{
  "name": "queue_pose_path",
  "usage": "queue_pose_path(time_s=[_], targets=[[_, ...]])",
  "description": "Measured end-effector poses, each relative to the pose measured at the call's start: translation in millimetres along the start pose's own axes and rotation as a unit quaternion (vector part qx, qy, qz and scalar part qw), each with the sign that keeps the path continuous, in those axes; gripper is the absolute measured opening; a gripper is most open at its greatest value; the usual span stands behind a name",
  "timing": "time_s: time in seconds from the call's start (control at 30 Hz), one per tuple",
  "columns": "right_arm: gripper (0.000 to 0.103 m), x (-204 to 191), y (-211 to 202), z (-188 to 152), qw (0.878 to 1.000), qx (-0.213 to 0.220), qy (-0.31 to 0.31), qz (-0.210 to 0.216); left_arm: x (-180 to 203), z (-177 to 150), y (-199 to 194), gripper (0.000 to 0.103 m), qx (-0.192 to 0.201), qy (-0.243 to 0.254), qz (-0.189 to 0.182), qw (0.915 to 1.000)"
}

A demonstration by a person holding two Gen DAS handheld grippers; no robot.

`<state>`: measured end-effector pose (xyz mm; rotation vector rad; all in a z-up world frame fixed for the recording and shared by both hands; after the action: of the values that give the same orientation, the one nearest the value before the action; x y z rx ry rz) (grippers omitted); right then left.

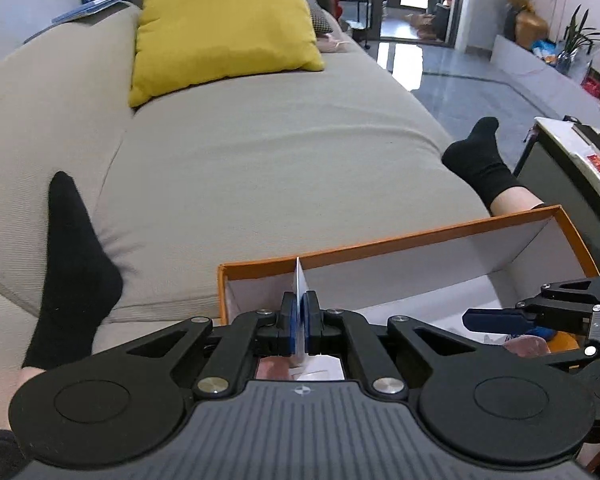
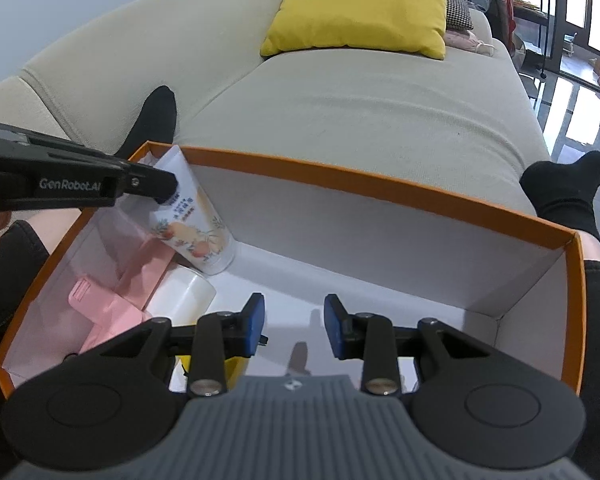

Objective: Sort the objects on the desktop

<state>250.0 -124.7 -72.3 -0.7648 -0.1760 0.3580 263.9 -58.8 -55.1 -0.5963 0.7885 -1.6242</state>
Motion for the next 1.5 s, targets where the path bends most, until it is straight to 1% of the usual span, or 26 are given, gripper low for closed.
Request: queue_pose_path(time_s=[0.17,0.23,0.37,0.43,0.47,0.5,0.53,0.57,0.6,0.77,0.83,0.9,0.97,1.07,1.13,1.17,1.2,1.23,1.33,1.37,1.47,1.5], targets=[[0.035,-0.6,-1.4,-1.5,1.000,0.000,-0.001,0.003,3.7,2.8,-3.8,0.003,-0.005,0.011,0.007,0.9999],[0.035,0.0,-1.1,-1.9,1.000,0.000,-0.002,0.004,1.8,3.7,3.8,0.003,-0.016,0.002,0.006,0.9999],[0.035,1.8,-1.7,-3.2,1.000,-0.003,0.000,0.003,-2.8,4.2,7.3,0.004,-0.010,-0.022,-0.001,0.9997],[0.035,2.0,-1.6,-3.3,1.000,-0.005,-0.001,0.002,-3.8,5.0,8.2,0.005,-0.009,-0.025,-0.003,0.9996],[0.035,1.8,-1.5,-3.5,1.000,-0.006,-0.002,0.001,-4.0,4.9,7.5,0.006,-0.006,-0.023,-0.001,0.9997],[0.035,1.2,-1.6,-3.9,1.000,-0.007,-0.004,0.000,-3.9,4.9,7.2,0.011,-0.006,-0.021,0.002,0.9998],[0.035,0.3,-1.7,-4.4,1.000,-0.008,-0.006,-0.001,-3.6,5.2,6.2,0.018,-0.004,-0.021,0.003,0.9998],[0.035,-0.6,-2.2,-4.7,1.000,-0.009,-0.008,-0.002,-3.8,5.3,4.2,0.022,-0.001,-0.023,0.002,0.9997],[0.035,-1.8,-3.0,-5.1,1.000,-0.009,-0.010,-0.003,-4.2,5.5,1.7,0.028,0.002,-0.026,0.000,0.9997],[0.036,-4.7,-12.4,-3.8,1.000,-0.004,-0.014,-0.013,-5.7,5.9,-15.3,0.030,0.016,-0.029,0.000,0.9995],[0.037,-6.2,-18.5,-3.4,1.000,0.001,-0.016,-0.020,-5.1,5.2,-25.5,0.030,0.025,-0.028,-0.003,0.9993],[0.041,-8.5,-26.0,-3.6,1.000,0.007,-0.018,-0.025,-4.1,3.7,-37.0,0.030,0.037,-0.028,-0.003,0.9989],[0.041,-11.2,-33.8,-4.0,0.999,0.013,-0.019,-0.027,-2.6,1.7,-48.1,0.031,0.047,-0.030,-0.005,0.9984],[0.042,-15.7,-48.8,-4.8,0.999,0.022,-0.021,-0.029,2.1,-5.1,-68.2,0.031,0.067,-0.027,-0.018,0.9973],[0.046,-19.5,-61.9,-5.9,0.999,0.033,-0.019,-0.030,7.1,-10.2,-84.1,0.037,0.080,-0.025,-0.027,0.9961],[0.050,-21.5,-67.3,-5.8,0.999,0.036,-0.018,-0.032,10.2,-12.8,-92.8,0.040,0.090,-0.025,-0.032,0.9951],[0.053,-23.3,-73.9,-6.3,0.998,0.043,-0.016,-0.035,12.7,-15.1,-100.7,0.048,0.100,-0.024,-0.036,0.9941],[0.053,-25.8,-82.3,-7.3,0.998,0.052,-0.015,-0.039,15.5,-17.4,-109.5,0.053,0.112,-0.023,-0.040,0.9926],[0.055,-33.2,-104.1,-12.8,0.996,0.074,-0.020,-0.043,24.5,-22.6,-133.2,0.053,0.145,-0.012,-0.044,0.9884],[0.059,-36.1,-112.0,-15.6,0.995,0.083,-0.023,-0.046,27.0,-24.4,-139.2,0.054,0.154,-0.010,-0.042,0.9871],[0.063,-43.7,-135.3,-26.8,0.992,0.109,-0.025,-0.062,36.3,-33.4,-153.8,0.061,0.179,-0.001,-0.032,0.9834],[0.067,-45.0,-140.8,-31.0,0.991,0.115,-0.022,-0.068,39.7,-37.4,-157.6,0.064,0.186,0.004,-0.027,0.9822]])
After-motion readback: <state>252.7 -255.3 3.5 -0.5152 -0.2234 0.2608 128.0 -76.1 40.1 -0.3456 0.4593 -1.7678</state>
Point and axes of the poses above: each gripper's, at about its wrist camera, not at the fingertips, and y roughly the way its jaws point, x to its right, z to its top, the point moved 3 cm from there along y, roughly the way its jaws point, and after that the axes turned 3 degrees about x, right-handed, at the moved point
